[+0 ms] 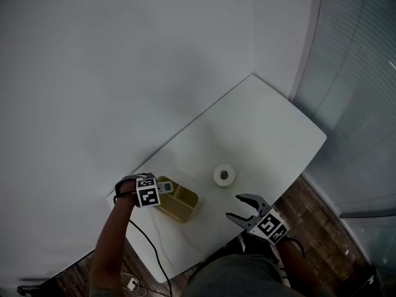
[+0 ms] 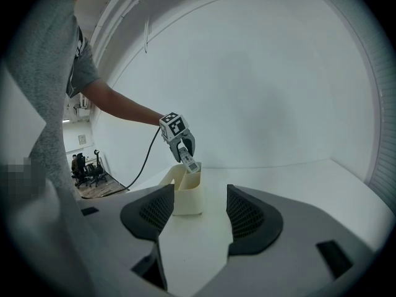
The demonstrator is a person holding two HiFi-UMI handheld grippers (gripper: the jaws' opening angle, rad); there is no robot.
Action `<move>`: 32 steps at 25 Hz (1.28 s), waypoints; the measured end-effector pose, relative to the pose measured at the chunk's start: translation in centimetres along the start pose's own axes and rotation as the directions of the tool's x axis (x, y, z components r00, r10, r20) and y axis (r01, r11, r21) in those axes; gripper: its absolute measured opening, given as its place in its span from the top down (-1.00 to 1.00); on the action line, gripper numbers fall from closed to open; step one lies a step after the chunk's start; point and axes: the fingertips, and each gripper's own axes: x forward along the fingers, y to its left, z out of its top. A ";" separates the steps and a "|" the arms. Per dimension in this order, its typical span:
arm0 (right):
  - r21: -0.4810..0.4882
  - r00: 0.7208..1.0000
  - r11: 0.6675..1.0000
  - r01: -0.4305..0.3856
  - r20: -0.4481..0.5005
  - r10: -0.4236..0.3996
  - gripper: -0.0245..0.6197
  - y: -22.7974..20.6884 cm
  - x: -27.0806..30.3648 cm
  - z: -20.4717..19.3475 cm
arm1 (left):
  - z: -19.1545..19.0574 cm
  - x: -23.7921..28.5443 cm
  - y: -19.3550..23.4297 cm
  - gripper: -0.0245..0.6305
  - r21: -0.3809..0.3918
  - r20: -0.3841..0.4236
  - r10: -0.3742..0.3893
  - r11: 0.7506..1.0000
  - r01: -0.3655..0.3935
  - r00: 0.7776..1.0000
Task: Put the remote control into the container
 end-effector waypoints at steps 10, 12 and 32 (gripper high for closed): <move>0.034 0.999 0.999 -0.027 0.022 0.026 0.13 0.1 0.1 -0.3 | 1.8 0.1 0.5 0.19 -0.285 0.054 -0.249 0.924 0.254 0.967; 0.036 0.999 0.999 -0.037 0.022 0.036 0.12 0.0 0.3 -0.6 | 2.1 0.5 0.5 0.19 -0.338 0.068 -0.294 0.892 0.299 0.953; 0.060 0.986 0.989 -0.132 0.108 0.125 0.12 -1.6 4.2 2.4 | 3.6 3.4 0.6 0.19 -0.650 0.155 -0.451 0.623 0.435 0.879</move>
